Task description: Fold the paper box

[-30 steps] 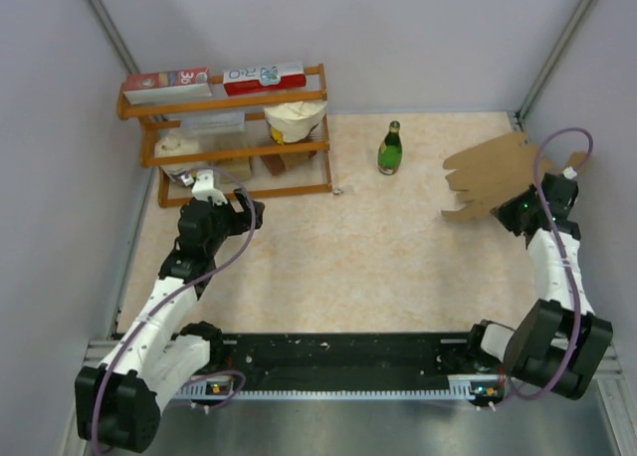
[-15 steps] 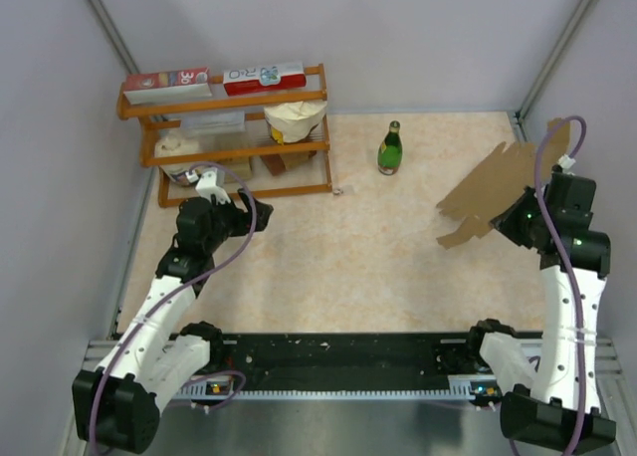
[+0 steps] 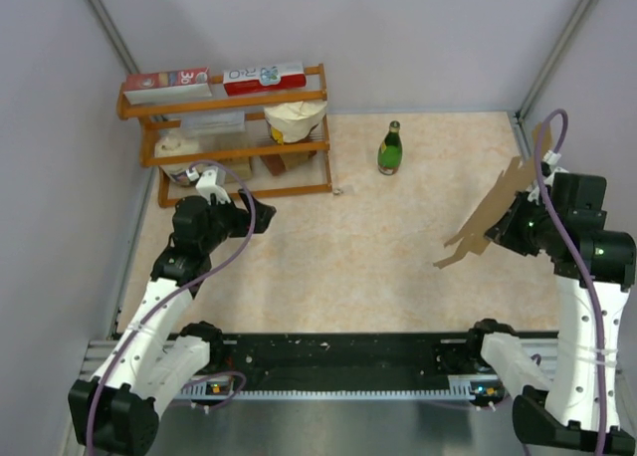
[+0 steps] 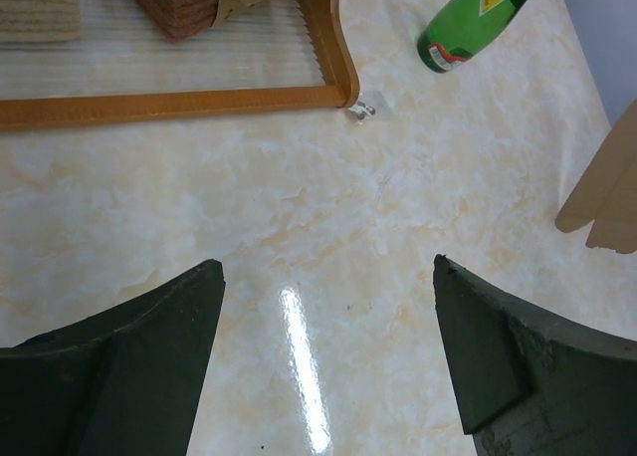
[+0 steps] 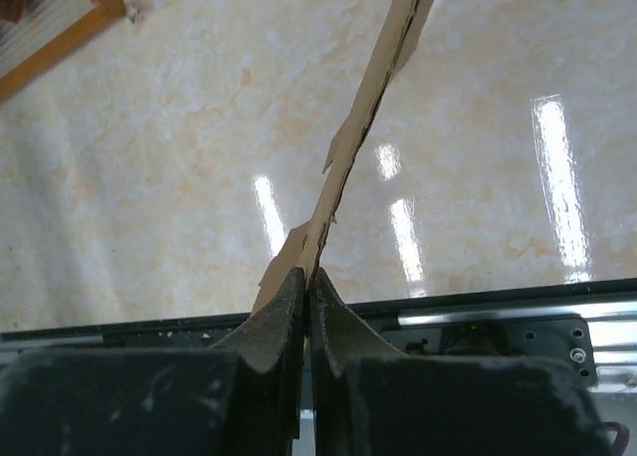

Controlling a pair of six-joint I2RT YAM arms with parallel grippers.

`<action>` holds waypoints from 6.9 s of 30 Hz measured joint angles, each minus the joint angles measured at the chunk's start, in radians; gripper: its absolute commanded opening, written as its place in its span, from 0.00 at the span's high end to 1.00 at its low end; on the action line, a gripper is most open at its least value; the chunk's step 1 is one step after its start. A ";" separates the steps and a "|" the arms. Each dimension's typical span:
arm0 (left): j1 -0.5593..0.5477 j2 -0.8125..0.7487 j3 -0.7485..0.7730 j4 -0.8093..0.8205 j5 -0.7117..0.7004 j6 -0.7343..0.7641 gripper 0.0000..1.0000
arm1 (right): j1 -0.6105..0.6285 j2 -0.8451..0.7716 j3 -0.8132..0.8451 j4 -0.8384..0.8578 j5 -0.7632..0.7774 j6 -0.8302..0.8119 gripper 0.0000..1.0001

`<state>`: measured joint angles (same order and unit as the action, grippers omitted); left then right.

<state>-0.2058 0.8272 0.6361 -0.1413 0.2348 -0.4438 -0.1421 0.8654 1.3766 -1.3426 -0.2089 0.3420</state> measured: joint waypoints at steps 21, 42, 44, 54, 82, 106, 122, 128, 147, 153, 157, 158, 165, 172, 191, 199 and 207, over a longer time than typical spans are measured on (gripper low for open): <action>-0.006 0.051 0.098 -0.005 -0.040 0.036 0.10 | 0.772 0.340 0.353 -0.013 0.116 0.027 1.00; -0.006 0.035 0.234 -0.086 -0.099 0.105 0.07 | 1.091 0.382 0.262 -0.013 -0.186 -0.082 1.00; -0.006 0.013 0.243 -0.104 -0.114 0.113 0.07 | 1.091 0.382 0.246 -0.012 -0.183 -0.088 1.00; -0.006 -0.028 0.300 -0.126 -0.150 0.148 0.07 | 1.092 0.474 0.207 -0.010 -0.023 -0.088 0.96; -0.006 -0.005 0.221 -0.133 -0.050 0.139 0.04 | 0.751 0.380 -0.131 0.156 0.212 0.053 0.31; -0.296 0.325 0.208 0.023 0.116 0.181 0.09 | 0.563 0.386 -0.491 0.700 0.002 0.149 0.31; -0.362 0.928 0.594 0.101 0.218 0.489 0.08 | 0.491 0.274 -0.597 0.729 -0.011 0.141 0.31; -0.362 1.114 0.752 0.036 0.258 0.571 0.14 | 0.467 0.222 -0.597 0.728 -0.052 0.121 0.31; -0.378 1.266 0.821 -0.109 0.366 0.658 0.39 | 0.451 0.218 -0.597 0.728 -0.109 0.085 0.32; -0.383 1.276 0.821 -0.121 0.388 0.658 0.53 | 0.451 0.215 -0.597 0.727 -0.111 0.079 0.33; -0.386 1.276 0.821 -0.123 0.405 0.660 0.59 | 0.451 0.215 -0.597 0.727 -0.111 0.078 0.33; -0.386 1.276 0.821 -0.124 0.407 0.661 0.61 | 0.451 0.215 -0.597 0.727 -0.111 0.077 0.33; -0.388 1.276 0.821 -0.132 0.438 0.657 0.88 | 0.450 0.215 -0.597 0.727 -0.111 0.075 0.33; -0.387 1.264 0.821 -0.146 0.468 0.639 0.97 | 0.433 0.198 -0.598 0.731 -0.142 0.062 0.33; -0.370 0.959 0.725 -0.224 0.599 0.642 1.00 | 0.431 0.197 -0.598 0.844 -0.164 -0.023 0.26; -0.313 0.928 0.684 -0.240 0.647 0.660 1.00 | 0.428 0.197 -0.671 0.961 -0.224 -0.046 0.28; -0.253 0.889 0.656 -0.232 0.714 0.655 1.00 | 0.428 0.200 -0.781 1.106 -0.321 -0.015 0.28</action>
<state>-0.4587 1.7164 1.2922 -0.3737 0.9489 0.2111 0.2855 1.0657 0.5953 -0.2371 -0.5297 0.3271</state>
